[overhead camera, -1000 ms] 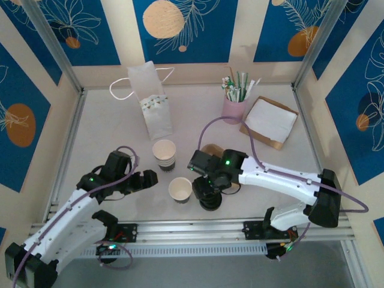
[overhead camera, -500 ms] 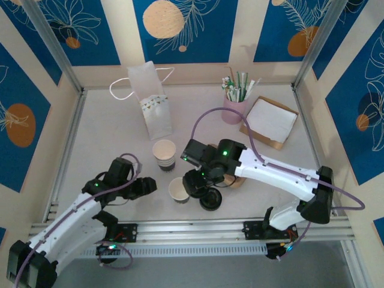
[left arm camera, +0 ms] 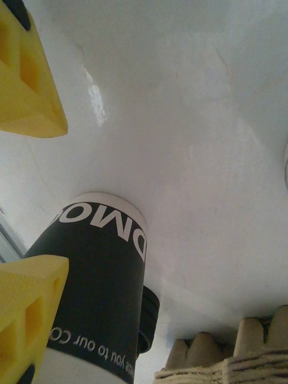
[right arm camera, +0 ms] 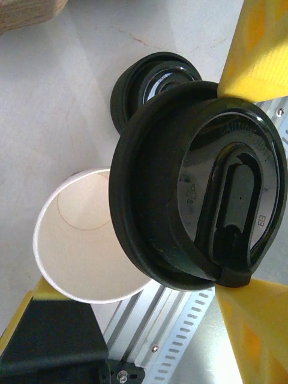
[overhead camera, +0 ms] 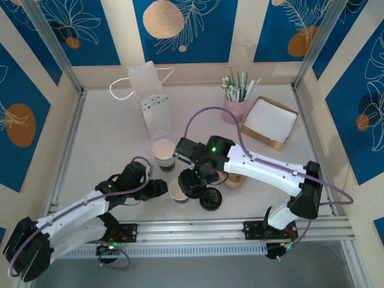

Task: Pack the takeout coffee

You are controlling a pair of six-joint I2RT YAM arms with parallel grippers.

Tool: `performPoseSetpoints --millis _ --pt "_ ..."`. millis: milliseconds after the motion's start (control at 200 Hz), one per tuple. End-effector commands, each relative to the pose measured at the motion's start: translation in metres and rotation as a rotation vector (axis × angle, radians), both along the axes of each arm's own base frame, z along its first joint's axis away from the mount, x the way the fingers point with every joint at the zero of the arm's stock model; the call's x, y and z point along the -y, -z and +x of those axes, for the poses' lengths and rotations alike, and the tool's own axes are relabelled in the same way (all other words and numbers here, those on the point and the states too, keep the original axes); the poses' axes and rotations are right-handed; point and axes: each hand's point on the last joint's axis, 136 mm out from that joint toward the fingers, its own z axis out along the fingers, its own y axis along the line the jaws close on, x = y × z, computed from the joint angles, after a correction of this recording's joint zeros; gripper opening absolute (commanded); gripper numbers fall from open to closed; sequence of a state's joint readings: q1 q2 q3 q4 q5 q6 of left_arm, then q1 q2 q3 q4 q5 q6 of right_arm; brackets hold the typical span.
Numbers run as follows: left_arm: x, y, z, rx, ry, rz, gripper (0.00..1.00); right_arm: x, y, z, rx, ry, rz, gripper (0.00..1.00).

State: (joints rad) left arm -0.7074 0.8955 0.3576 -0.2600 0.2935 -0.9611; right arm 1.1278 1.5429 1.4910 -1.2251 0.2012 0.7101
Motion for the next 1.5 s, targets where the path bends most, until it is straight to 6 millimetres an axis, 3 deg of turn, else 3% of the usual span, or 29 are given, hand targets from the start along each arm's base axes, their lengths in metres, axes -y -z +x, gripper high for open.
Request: performPoseSetpoints --millis 0,485,680,805,1020,1135,1496 --pt "0.011 0.001 0.007 0.034 -0.015 -0.018 0.54 0.001 -0.008 -0.001 -0.015 -0.003 0.005 0.73" --pt "0.038 0.010 -0.003 0.032 0.045 -0.002 0.54 0.000 -0.002 -0.002 -0.053 0.004 -0.011 0.73" --pt "0.006 0.010 -0.007 0.066 -0.001 0.103 0.57 -0.003 0.003 -0.004 -0.085 0.001 -0.040 0.73" --pt "-0.021 -0.001 -0.008 0.117 -0.036 0.179 0.60 -0.007 0.006 -0.004 -0.105 -0.008 -0.050 0.73" --pt "-0.056 -0.022 -0.009 0.193 -0.090 0.273 0.81 -0.015 0.013 -0.002 -0.126 -0.023 -0.079 0.73" --pt "-0.065 -0.029 -0.008 0.212 -0.108 0.298 1.00 -0.018 0.017 0.000 -0.136 -0.028 -0.099 0.73" --pt "-0.071 -0.033 -0.007 0.232 -0.113 0.322 1.00 -0.021 0.028 0.004 -0.151 -0.031 -0.138 0.73"
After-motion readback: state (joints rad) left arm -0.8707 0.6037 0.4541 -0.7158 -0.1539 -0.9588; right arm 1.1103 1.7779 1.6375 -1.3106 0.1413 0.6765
